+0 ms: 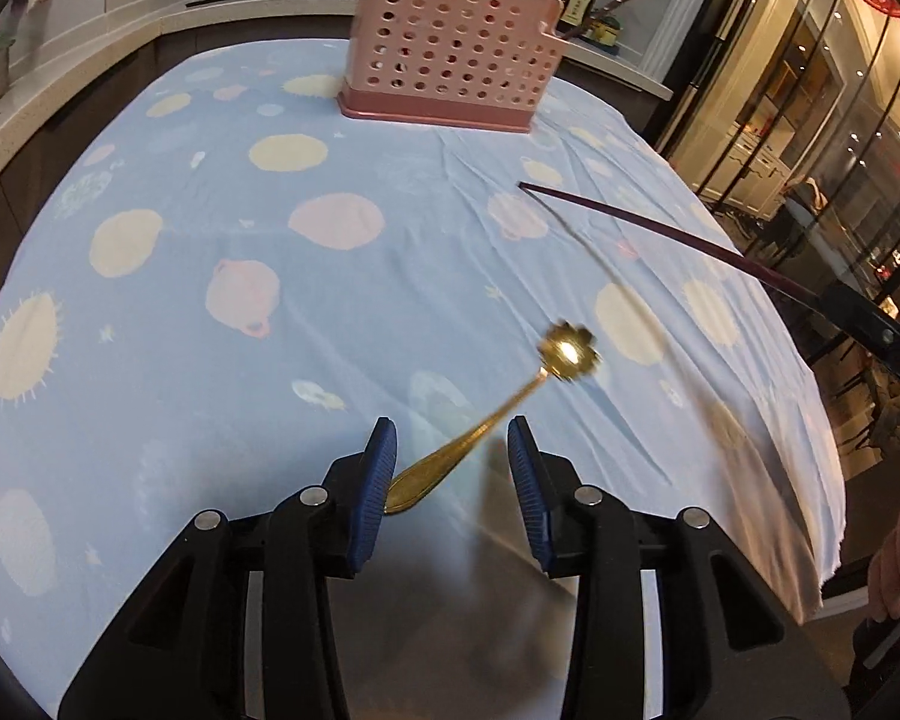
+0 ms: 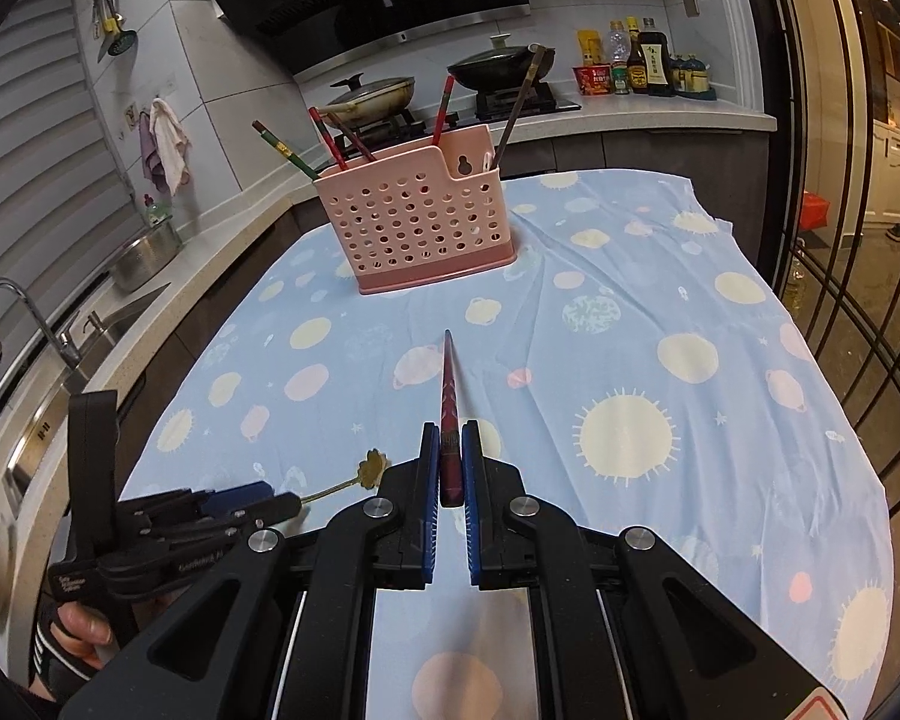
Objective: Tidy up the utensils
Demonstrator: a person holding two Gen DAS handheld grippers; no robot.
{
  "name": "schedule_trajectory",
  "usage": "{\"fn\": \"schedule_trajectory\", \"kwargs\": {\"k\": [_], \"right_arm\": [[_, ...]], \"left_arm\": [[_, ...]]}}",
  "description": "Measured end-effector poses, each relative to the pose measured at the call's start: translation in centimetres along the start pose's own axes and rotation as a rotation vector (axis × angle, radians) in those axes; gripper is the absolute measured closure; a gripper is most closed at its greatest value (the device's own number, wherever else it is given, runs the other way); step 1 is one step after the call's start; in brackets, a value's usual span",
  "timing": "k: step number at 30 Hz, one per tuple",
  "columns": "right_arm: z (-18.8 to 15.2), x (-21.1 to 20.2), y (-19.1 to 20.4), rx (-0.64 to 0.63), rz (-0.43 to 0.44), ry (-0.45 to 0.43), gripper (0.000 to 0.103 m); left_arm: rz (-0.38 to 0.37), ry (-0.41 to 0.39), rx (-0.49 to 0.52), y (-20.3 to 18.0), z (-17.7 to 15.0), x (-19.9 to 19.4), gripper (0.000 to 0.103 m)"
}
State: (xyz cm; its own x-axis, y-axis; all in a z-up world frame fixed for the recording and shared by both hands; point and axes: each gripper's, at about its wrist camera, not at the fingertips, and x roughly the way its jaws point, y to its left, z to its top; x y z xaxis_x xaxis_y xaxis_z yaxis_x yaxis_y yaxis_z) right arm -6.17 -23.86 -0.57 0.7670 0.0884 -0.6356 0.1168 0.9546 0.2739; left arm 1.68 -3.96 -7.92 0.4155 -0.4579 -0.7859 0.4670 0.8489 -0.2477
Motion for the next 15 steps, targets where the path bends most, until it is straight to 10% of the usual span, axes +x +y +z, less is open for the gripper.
{"fn": "schedule_trajectory", "kwargs": {"k": [8,15], "right_arm": [[-0.4,0.2,0.2,-0.004,0.004,0.012,0.096],[-0.5,0.0,0.0,0.0,-0.001,0.013,0.096]], "left_arm": [[0.009,0.0,0.034,-1.9,-1.4,-0.5,0.068],[-0.002,0.011,0.024,-1.6,-1.9,-0.7,0.093]]}}
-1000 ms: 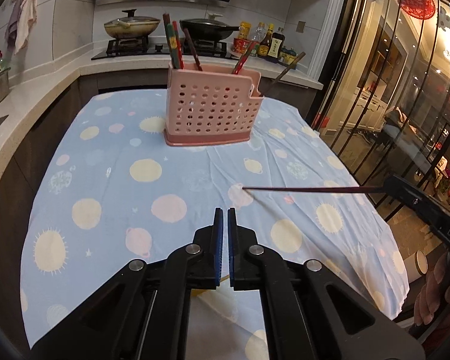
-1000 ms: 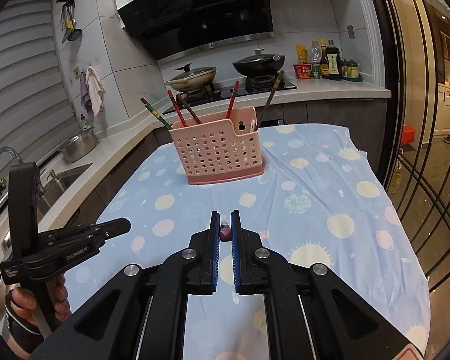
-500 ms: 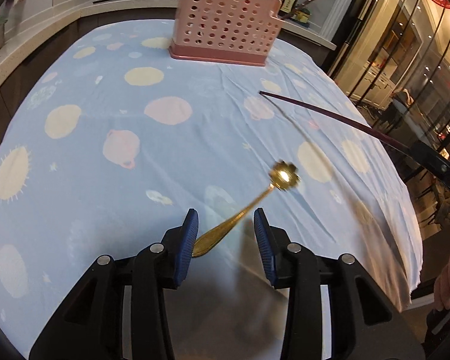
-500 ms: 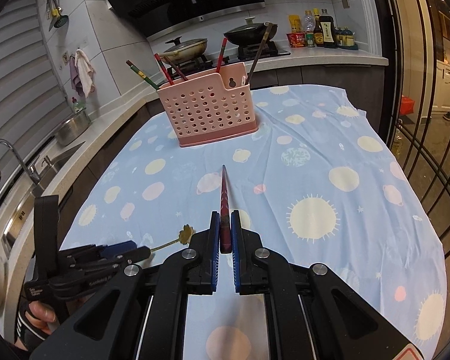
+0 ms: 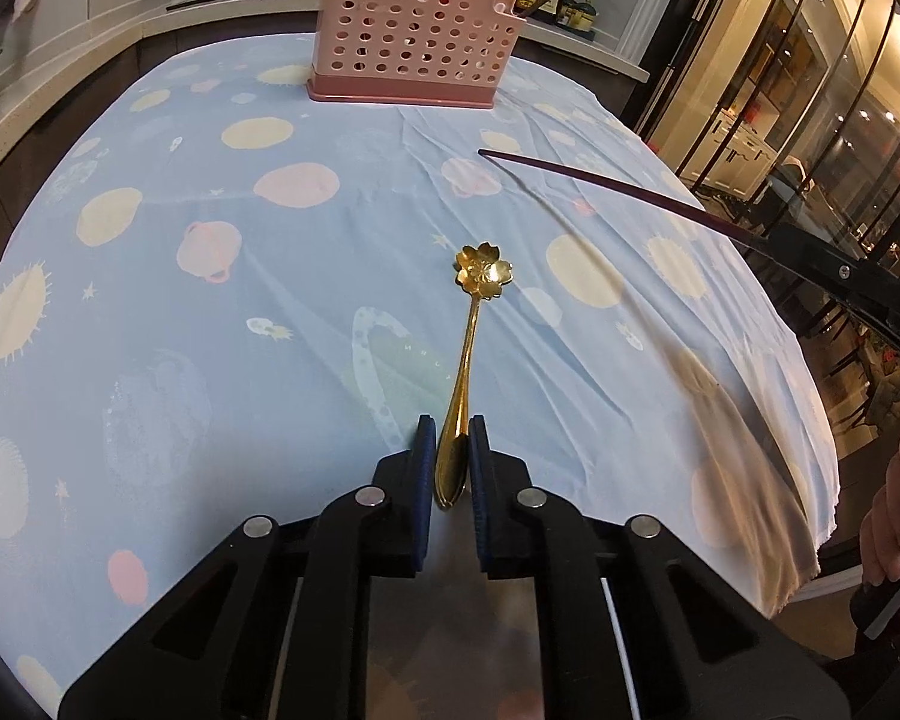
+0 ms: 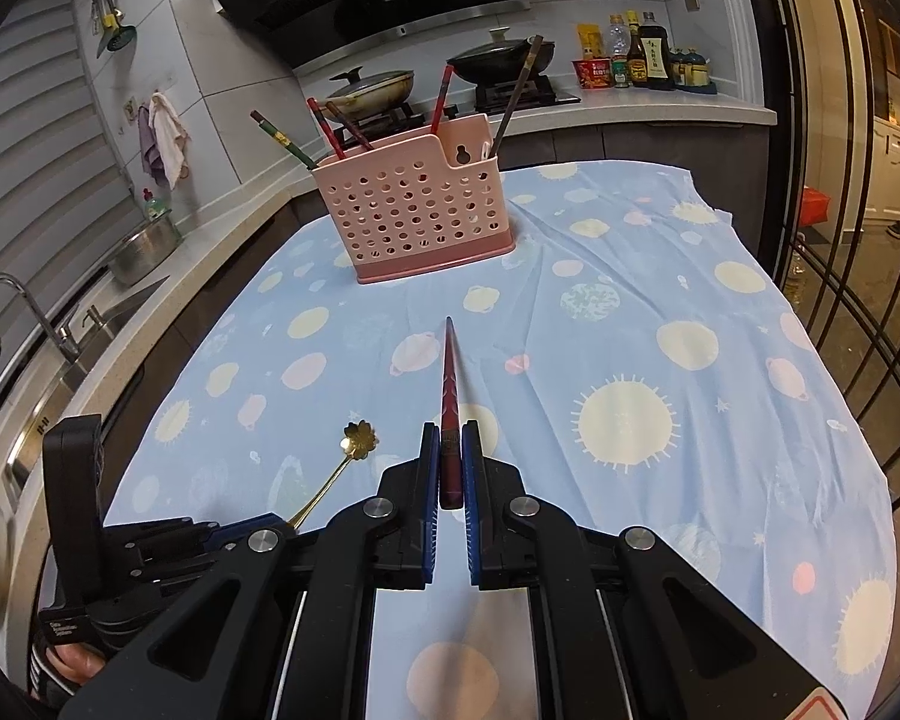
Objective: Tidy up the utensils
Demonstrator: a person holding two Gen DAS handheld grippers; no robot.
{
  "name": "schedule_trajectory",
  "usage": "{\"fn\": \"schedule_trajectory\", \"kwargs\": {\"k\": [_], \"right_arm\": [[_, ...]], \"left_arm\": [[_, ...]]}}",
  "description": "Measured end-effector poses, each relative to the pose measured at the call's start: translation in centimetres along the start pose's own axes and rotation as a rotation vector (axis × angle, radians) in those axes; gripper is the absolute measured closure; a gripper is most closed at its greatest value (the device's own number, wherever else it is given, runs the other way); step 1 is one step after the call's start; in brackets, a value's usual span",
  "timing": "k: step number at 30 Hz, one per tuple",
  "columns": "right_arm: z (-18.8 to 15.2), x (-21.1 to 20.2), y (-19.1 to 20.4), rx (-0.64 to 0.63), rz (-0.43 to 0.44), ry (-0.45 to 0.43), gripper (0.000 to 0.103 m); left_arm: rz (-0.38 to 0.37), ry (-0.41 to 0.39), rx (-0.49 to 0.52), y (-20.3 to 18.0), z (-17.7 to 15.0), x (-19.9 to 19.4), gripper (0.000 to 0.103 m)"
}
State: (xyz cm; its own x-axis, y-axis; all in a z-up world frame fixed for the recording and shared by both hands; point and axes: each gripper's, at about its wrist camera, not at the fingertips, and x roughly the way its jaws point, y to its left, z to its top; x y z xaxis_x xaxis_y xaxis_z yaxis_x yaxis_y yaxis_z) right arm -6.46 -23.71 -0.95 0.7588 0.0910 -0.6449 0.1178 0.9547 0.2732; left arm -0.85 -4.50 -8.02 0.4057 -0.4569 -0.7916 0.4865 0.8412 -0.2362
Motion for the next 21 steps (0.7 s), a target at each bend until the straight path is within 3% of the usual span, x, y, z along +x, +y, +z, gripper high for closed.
{"fn": "schedule_trajectory", "kwargs": {"k": [5,7,9,16,21], "right_arm": [[0.0,-0.1,-0.1,0.0,0.001,-0.003,0.096],[0.2,-0.3,0.0,-0.003,0.003,-0.01,0.096],[0.4,-0.6,0.0,-0.005,0.007,-0.019,0.096],[1.9,-1.7,0.5,-0.018,0.023,-0.067,0.096],[2.1,-1.7,0.4,-0.02,0.019,-0.068,0.096]], "left_arm": [[0.002,-0.02,0.001,-0.3,0.1,-1.2,0.093],[0.0,-0.046,0.001,-0.4,0.6,-2.2,0.094],[-0.006,-0.075,0.002,-0.4,1.4,-3.4,0.102],[-0.001,-0.165,0.04,-1.1,4.3,-5.8,0.103],[0.019,-0.132,0.053,-0.9,3.8,-5.0,0.099]]}}
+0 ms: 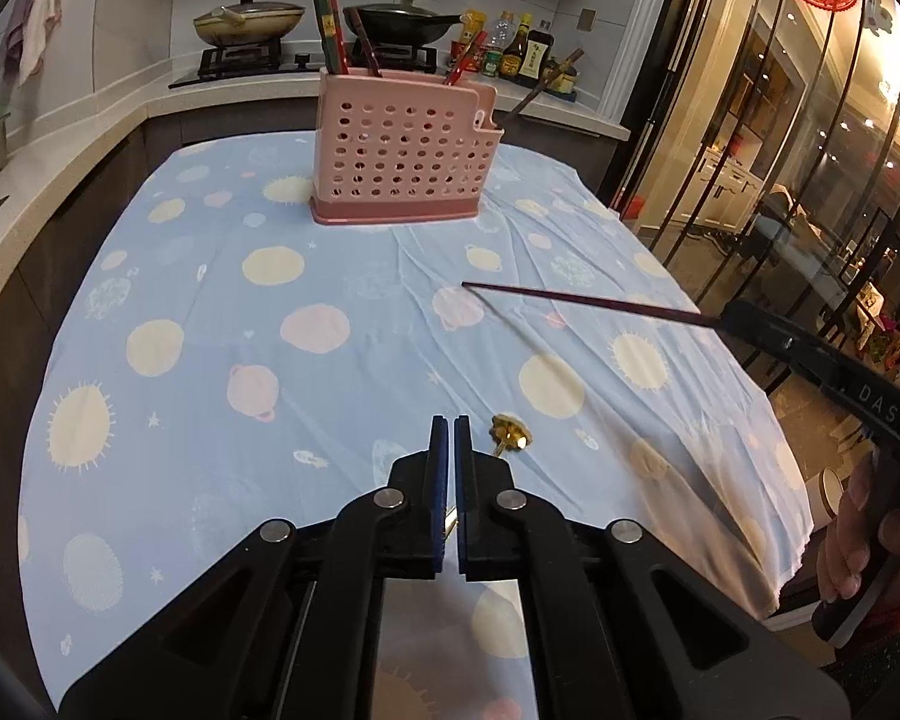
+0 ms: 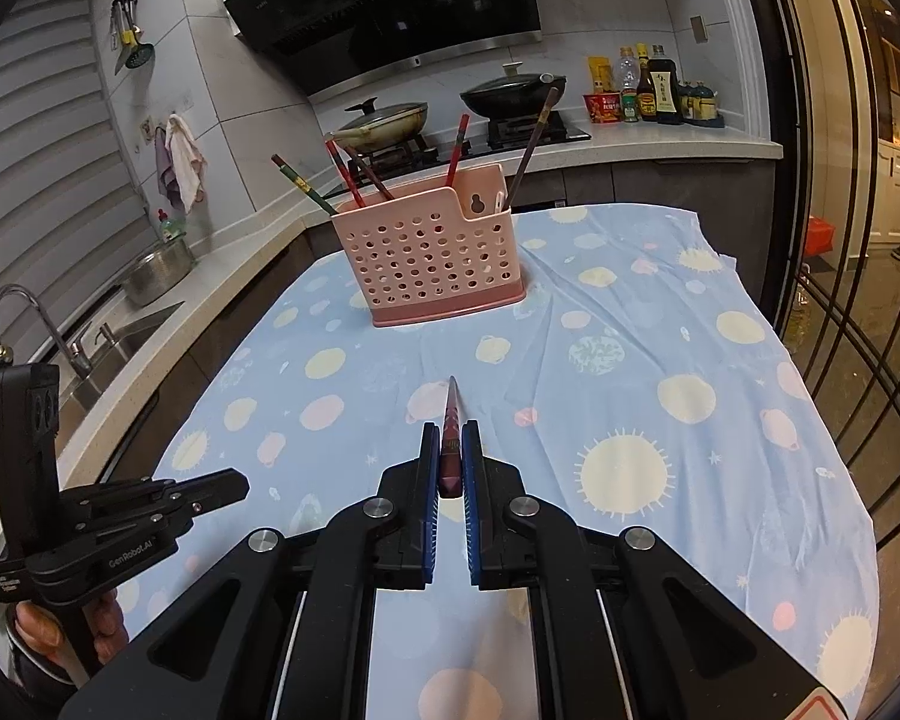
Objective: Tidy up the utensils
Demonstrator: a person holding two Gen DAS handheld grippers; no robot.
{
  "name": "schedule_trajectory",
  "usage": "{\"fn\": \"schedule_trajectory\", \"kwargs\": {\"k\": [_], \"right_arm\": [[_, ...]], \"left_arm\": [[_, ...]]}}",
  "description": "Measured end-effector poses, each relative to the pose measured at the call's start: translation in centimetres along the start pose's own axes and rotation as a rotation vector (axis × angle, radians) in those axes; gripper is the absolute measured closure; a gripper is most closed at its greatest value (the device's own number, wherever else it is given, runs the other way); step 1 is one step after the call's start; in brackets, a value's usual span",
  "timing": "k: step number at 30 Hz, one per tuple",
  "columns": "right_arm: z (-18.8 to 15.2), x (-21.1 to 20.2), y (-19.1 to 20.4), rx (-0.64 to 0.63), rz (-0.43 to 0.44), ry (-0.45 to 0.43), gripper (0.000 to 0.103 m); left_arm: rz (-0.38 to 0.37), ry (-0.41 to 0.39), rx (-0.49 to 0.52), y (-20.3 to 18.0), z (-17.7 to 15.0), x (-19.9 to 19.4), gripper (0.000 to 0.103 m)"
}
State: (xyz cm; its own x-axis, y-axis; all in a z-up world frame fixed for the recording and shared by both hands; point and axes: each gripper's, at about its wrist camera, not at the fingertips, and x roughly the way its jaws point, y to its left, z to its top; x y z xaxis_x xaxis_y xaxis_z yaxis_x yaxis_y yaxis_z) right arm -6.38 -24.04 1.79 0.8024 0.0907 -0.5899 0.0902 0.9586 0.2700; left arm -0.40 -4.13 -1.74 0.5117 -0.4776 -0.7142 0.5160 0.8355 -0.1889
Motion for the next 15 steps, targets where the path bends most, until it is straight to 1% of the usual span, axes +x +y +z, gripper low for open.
{"fn": "schedule_trajectory", "kwargs": {"k": [1,3,4,6,8,11,12,15], "right_arm": [[-0.1,0.1,-0.1,0.002,0.0,0.005,0.096],[-0.5,0.3,-0.3,0.008,0.001,0.016,0.096],[-0.6,0.5,-0.3,0.01,0.002,0.023,0.096],[-1.0,0.7,-0.4,0.013,0.005,0.032,0.096],[-1.2,0.8,-0.3,0.01,0.006,0.037,0.096],[-1.3,0.7,-0.2,0.007,0.004,0.034,0.096],[-1.3,0.6,-0.2,0.009,0.004,0.034,0.096],[-1.4,0.6,-0.4,0.014,0.002,0.034,0.096]], "left_arm": [[0.011,0.017,0.009,0.0,-0.7,0.5,0.095],[0.037,0.055,0.015,0.1,-2.3,1.6,0.073],[0.041,0.074,0.015,0.2,-2.9,2.3,0.071],[0.052,0.111,0.017,0.2,-4.0,3.5,0.071],[0.046,0.132,0.019,0.1,-4.8,4.1,0.071],[0.068,0.121,0.047,-0.5,-5.1,4.0,0.073],[0.062,0.122,0.045,-0.4,-5.1,3.9,0.082],[0.045,0.13,0.039,-0.4,-5.0,3.8,0.092]]}}
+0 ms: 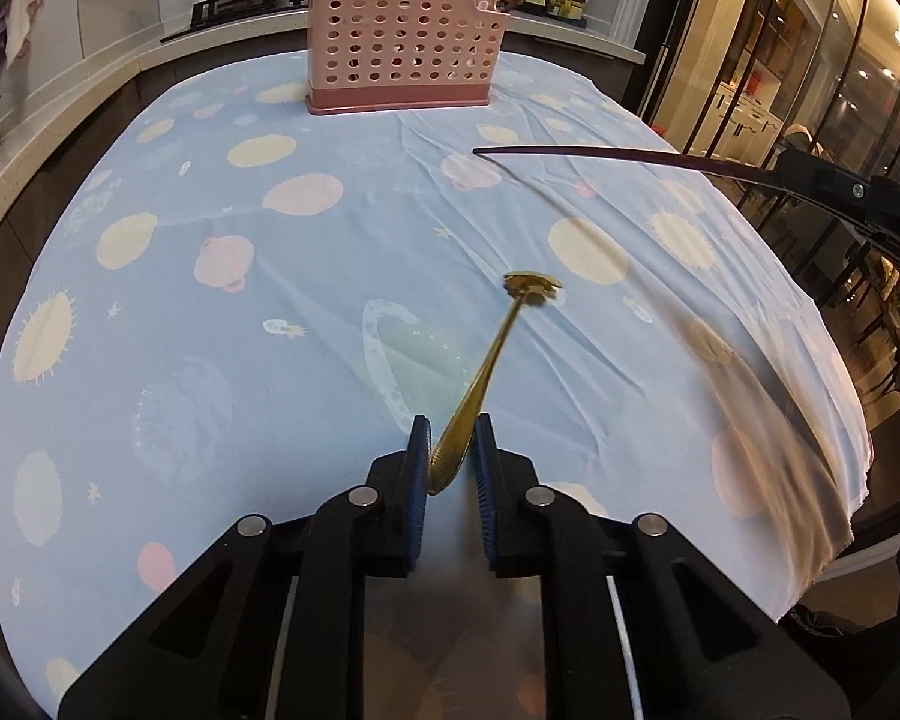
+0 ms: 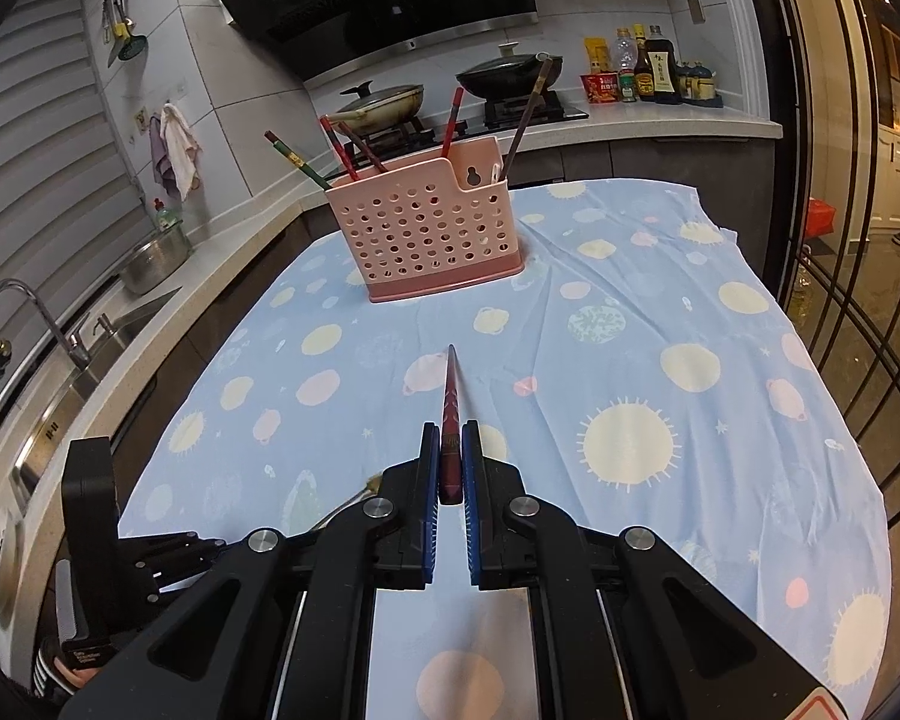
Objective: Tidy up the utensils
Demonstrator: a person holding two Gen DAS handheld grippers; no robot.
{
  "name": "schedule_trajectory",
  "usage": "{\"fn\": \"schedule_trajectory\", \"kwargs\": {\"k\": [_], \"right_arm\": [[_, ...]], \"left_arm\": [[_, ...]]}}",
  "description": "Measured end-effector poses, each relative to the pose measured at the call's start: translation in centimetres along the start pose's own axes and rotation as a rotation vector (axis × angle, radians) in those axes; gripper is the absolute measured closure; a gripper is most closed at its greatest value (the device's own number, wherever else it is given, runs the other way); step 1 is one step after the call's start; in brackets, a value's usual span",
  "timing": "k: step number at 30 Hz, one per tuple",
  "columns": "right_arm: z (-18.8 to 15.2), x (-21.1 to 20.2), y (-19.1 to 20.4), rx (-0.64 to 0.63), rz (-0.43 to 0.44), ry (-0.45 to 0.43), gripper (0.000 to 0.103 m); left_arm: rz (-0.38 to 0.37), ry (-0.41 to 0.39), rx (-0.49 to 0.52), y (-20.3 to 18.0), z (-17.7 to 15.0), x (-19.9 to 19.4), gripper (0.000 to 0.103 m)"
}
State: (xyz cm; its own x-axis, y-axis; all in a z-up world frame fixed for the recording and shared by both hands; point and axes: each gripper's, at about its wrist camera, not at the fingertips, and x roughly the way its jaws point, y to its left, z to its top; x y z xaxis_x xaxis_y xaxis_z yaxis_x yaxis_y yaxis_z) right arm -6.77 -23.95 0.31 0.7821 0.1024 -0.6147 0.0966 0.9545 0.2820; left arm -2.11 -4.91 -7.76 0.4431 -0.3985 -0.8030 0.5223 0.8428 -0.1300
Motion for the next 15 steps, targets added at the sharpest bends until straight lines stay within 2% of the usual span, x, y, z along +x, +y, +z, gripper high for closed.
{"fn": "schedule_trajectory", "kwargs": {"k": [2,5,10,15], "right_arm": [[0.0,0.0,0.0,0.002,-0.002,0.0,0.096],[0.0,-0.1,0.0,0.002,-0.002,-0.001,0.096],[0.3,-0.4,0.0,-0.005,0.0,-0.016,0.096],[0.9,-0.9,0.0,-0.007,0.002,-0.041,0.096]], "left_arm": [[-0.003,-0.006,0.005,-0.2,0.0,-0.3,0.099],[-0.038,-0.007,-0.005,-0.4,0.2,-1.0,0.103],[-0.092,-0.045,-0.021,-0.7,1.2,-2.7,0.103],[-0.093,-0.083,-0.023,-0.6,2.3,-4.0,0.103]]}}
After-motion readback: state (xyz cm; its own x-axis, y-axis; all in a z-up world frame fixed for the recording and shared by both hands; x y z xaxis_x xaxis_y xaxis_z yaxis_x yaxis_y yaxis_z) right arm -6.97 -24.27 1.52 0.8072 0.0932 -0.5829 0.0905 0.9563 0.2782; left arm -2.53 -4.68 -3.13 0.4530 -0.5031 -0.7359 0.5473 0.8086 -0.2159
